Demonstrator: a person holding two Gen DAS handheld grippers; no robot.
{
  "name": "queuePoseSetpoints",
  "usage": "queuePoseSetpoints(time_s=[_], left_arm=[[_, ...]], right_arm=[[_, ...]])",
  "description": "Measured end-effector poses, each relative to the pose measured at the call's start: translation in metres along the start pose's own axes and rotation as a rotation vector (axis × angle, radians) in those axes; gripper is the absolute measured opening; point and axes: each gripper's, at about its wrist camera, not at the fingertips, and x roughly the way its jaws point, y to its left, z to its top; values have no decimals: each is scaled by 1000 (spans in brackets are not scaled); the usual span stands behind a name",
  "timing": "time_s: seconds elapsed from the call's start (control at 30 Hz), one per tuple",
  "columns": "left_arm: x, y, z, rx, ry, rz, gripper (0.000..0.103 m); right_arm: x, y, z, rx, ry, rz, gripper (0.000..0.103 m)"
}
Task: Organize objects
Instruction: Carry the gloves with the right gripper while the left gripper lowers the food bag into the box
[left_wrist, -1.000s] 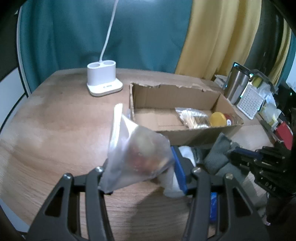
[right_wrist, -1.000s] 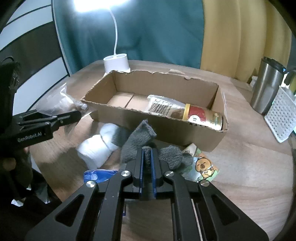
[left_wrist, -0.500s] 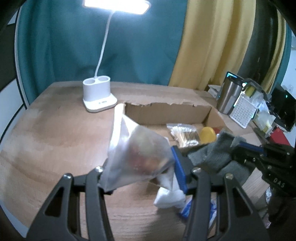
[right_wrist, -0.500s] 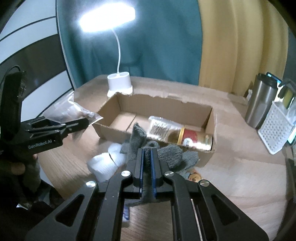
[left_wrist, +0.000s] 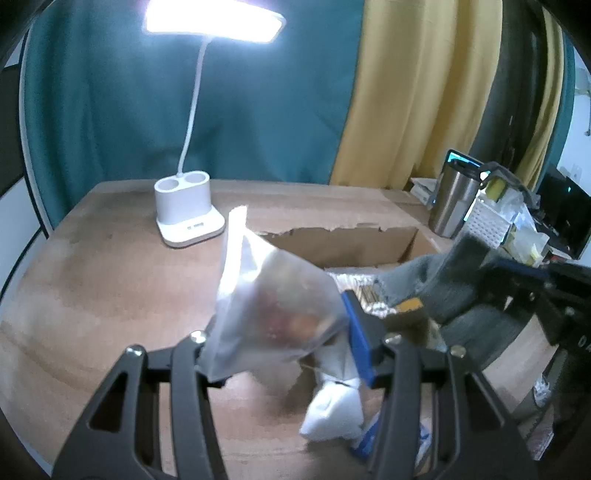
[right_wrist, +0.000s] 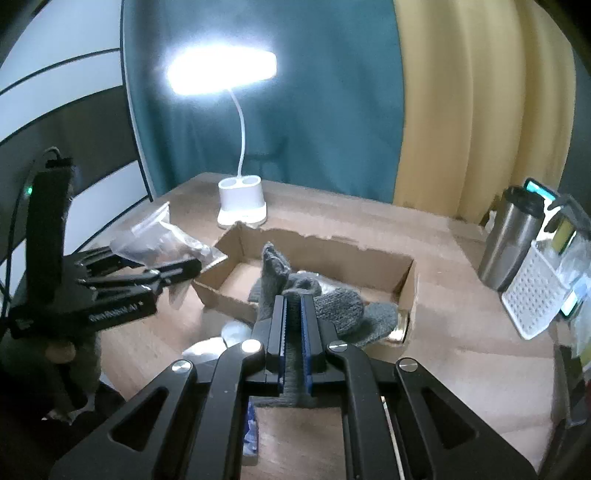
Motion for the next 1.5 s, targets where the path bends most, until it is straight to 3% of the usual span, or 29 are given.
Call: queuePoseSetpoints(time_s=[0.9,1.5], left_arm=[[57,28,21,-35,39,3,52],[95,43,24,-53,108,-19,53]], right_arm=[[55,-3,51,-24,-6,24,8],[121,0,49,37,83,85,7]])
